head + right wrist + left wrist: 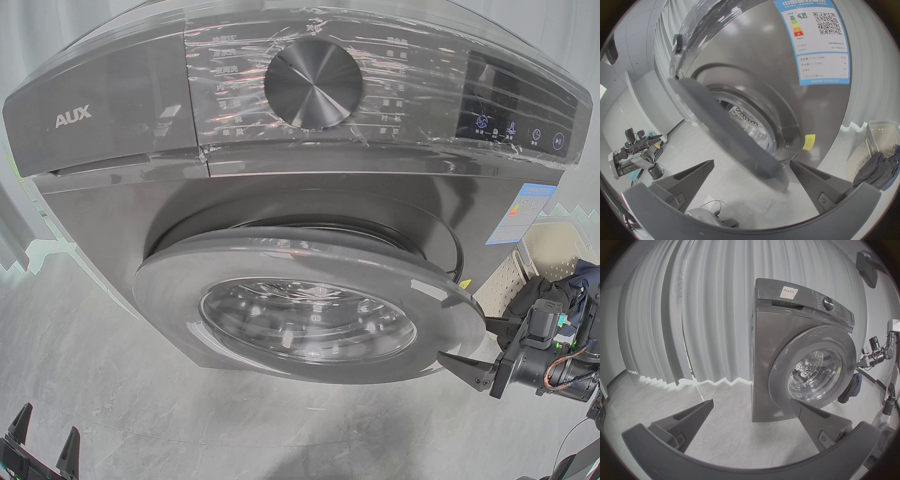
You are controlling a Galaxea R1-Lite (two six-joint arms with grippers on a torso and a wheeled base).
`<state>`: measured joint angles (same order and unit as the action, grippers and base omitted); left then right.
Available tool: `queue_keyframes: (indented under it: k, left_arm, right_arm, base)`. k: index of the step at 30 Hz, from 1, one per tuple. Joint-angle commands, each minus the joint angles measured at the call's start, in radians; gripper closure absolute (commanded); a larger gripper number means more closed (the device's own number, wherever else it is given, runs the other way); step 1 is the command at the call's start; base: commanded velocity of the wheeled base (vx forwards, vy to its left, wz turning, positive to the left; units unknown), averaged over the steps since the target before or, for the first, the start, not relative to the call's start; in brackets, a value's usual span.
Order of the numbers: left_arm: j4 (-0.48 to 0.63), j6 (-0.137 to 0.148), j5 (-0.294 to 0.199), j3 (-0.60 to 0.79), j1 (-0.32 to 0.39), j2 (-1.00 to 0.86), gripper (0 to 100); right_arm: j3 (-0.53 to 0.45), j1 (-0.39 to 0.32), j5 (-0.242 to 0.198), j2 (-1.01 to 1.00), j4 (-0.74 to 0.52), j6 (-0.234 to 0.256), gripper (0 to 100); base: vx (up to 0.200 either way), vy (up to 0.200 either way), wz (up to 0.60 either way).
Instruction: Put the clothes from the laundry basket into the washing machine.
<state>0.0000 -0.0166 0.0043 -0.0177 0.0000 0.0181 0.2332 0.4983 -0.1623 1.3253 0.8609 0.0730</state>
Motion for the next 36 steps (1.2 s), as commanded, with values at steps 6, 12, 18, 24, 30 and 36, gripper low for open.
queue_keyframes:
  k: [6,12,18,24,30,36]
  left_arm:
    - [0.0,0.0,0.0,0.016,0.0,-0.015,0]
    - [0.0,0.0,0.0,0.016,0.0,-0.015,0]
    - [0.0,0.0,0.0,0.016,0.0,-0.015,0]
    - [0.0,0.0,0.0,0.016,0.0,-0.015,0]
    - [0.0,0.0,0.0,0.016,0.0,-0.015,0]
    - [0.0,0.0,0.0,0.016,0.0,-0.015,0]
  right_arm:
    - [-0.068,0.039,-0.014,-0.057,-0.006,0.001,0]
    - [-0.026,0.026,-0.013,-0.04,-0.003,0.001,0]
    - [-0.008,0.037,-0.013,0.02,0.007,0.001,0]
    - [-0.023,0.054,-0.016,0.02,0.006,-0.001,0]
    - [-0.094,0.091,-0.019,-0.005,0.006,-0.001,0]
    - [-0.089,0.08,-0.016,-0.025,0.007,-0.001,0]
  base:
    - [0.0,0.0,0.0]
    - [0.0,-0.1,0.0]
    - [0.0,0.0,0.0]
    - [-0.033,0.0,0.0]
    - [-0.167,0.0,0.0]
    - [0.0,0.0,0.0]
